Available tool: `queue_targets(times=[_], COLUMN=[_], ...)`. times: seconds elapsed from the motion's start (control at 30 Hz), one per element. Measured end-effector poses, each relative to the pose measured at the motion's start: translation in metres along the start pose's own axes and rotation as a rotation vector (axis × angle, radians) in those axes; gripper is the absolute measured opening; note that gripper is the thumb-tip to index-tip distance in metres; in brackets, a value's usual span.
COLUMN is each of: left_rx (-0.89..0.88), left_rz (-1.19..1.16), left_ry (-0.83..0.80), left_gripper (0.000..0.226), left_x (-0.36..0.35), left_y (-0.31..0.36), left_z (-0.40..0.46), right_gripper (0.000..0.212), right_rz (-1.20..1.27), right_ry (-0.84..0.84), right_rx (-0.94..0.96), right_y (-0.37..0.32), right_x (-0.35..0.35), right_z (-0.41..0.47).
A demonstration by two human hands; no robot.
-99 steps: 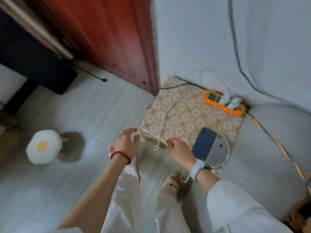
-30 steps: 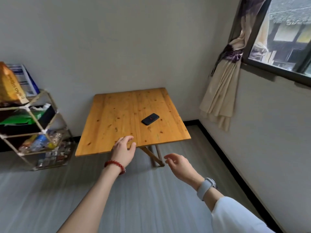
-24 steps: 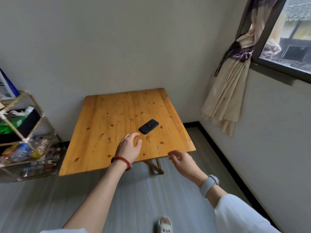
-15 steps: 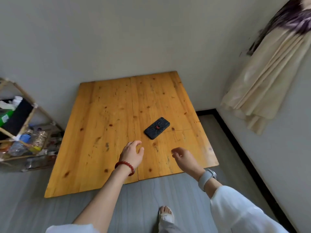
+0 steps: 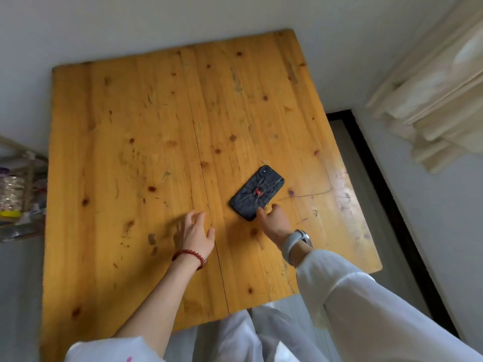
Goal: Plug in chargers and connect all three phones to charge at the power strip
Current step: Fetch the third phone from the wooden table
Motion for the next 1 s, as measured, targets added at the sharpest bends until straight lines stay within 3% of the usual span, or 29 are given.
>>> queue_targets(times=[0.23, 0.37, 0.57, 0.67, 0.77, 0.9, 1.0], left_rx=[-0.203, -0.235, -0.250, -0.244, -0.202, -0.070, -0.101], left_rz=[0.297, 0.338, 0.323, 0.303, 0.243, -0.025, -0.140], left_ry=[0.020, 0.073, 0.103, 0.051, 0.000, 0.009, -0.021], left_gripper=[0.073, 0.072, 0.074, 0.076, 0.074, 0.059, 0.051], left_x=[-0.005, -0.015, -0.012, -0.012, -0.010, 0.002, -0.001], left_y=[-0.004, -0.017, -0.013, -0.015, -0.010, 0.007, 0.038], left_z=[0.064, 0.068, 0.066, 0.066, 0.066, 0.058, 0.026], right_gripper=[0.110, 0.117, 0.105, 0.079, 0.052, 0.025, 0.023], right_rz=[0.024, -0.059, 0.057, 0.184, 0.505, 0.999, 1.341], right_ry=[0.346, 0.420, 0.413, 0.357, 0.241, 0.117, 0.111], right_rx=[-0.369, -0.463, -0.477, -0.361, -0.274, -0.278, -0.248], right_y=[-0.020, -0.017, -0.019, -0.012, 0.004, 0.027, 0.049], right_x=[-0.024, -0.034, -0.030, -0.025, -0.016, -0.005, 0.010], right_z=[0.037, 0.043, 0.042, 0.026, -0.002, -0.053, -0.099])
Point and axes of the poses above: each hand's wrist, its own z-axis towards the middle knuckle, its own x-axis out of the back of the hand, y = z × x, the point moved 7 cm from there along z, towards the middle knuckle, and after that the axes turned 4 degrees about x, right-handed, at the moved point
